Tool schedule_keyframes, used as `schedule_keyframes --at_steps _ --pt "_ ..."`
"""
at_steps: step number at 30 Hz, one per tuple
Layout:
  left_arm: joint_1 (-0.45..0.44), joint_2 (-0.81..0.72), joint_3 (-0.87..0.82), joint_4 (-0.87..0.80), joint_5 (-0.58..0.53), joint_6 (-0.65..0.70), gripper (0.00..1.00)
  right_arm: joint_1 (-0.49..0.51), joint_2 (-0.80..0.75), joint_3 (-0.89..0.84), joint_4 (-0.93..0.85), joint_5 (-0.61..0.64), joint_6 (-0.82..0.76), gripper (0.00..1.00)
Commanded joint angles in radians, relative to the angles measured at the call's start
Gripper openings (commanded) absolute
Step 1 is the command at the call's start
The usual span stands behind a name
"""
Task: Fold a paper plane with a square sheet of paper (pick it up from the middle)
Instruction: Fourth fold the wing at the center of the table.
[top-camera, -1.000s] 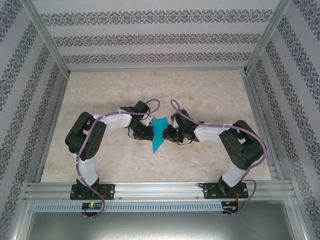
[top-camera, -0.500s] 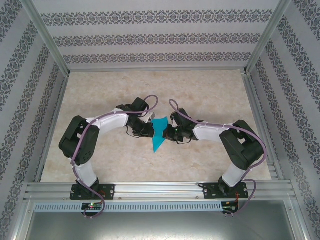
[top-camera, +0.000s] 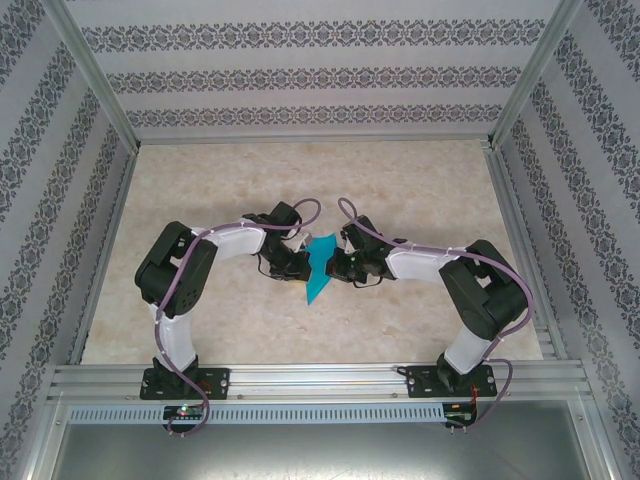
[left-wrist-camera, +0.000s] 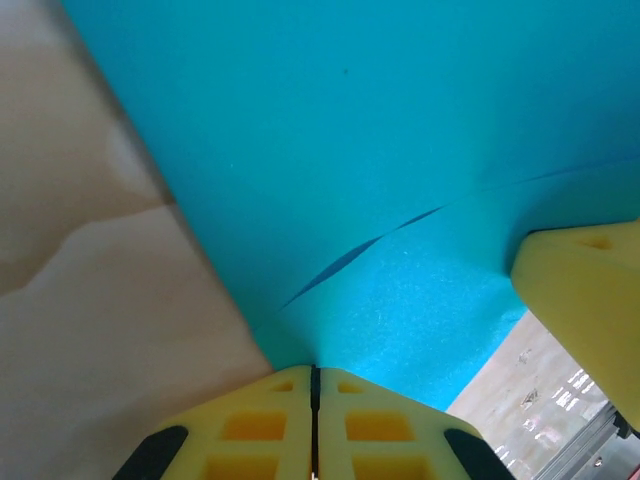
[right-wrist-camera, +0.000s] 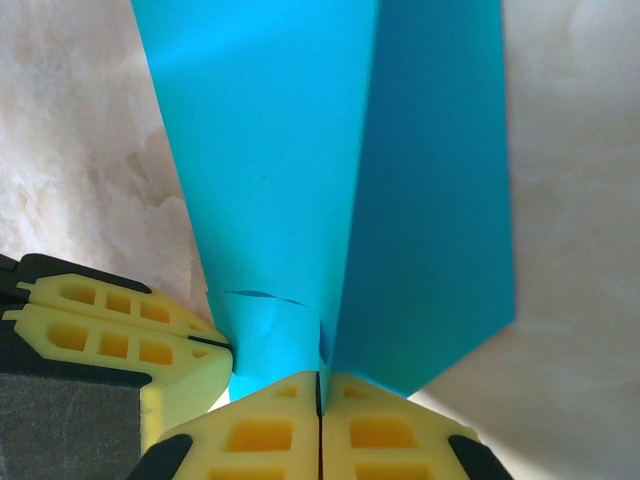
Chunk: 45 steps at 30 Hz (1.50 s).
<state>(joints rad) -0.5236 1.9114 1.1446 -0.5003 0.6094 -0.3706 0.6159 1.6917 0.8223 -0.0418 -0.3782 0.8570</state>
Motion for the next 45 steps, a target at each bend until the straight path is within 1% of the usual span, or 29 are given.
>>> schedule_keyframes --at_steps 1,9,12,14,21,32,38,45 --pt "-0.001 0.027 0.025 0.019 -0.008 -0.001 0.09 0.016 -0.004 0.024 -0.009 0.001 -0.023 0.09" --pt "-0.001 0.053 0.035 0.013 -0.020 0.011 0.09 0.018 -0.023 0.000 0.046 -0.035 0.003 0.13" --pt "-0.001 0.058 0.034 0.009 -0.022 0.015 0.08 0.021 -0.035 -0.015 0.051 -0.039 0.010 0.20" --pt "-0.002 0.059 0.032 0.011 -0.022 0.017 0.09 0.020 -0.048 -0.027 0.045 -0.032 0.010 0.21" --pt "-0.002 0.055 0.035 0.011 -0.016 0.015 0.08 0.021 -0.053 -0.064 0.043 -0.020 0.011 0.19" --pt "-0.001 0.042 0.035 0.011 0.004 0.007 0.09 0.014 0.006 -0.049 0.020 -0.007 -0.008 0.09" --pt "-0.002 0.039 0.039 0.007 0.009 0.009 0.09 0.016 0.011 -0.028 -0.007 -0.004 -0.020 0.07" --pt "-0.001 0.055 0.038 0.016 0.013 0.011 0.09 0.020 -0.004 -0.005 0.031 -0.046 -0.003 0.07"
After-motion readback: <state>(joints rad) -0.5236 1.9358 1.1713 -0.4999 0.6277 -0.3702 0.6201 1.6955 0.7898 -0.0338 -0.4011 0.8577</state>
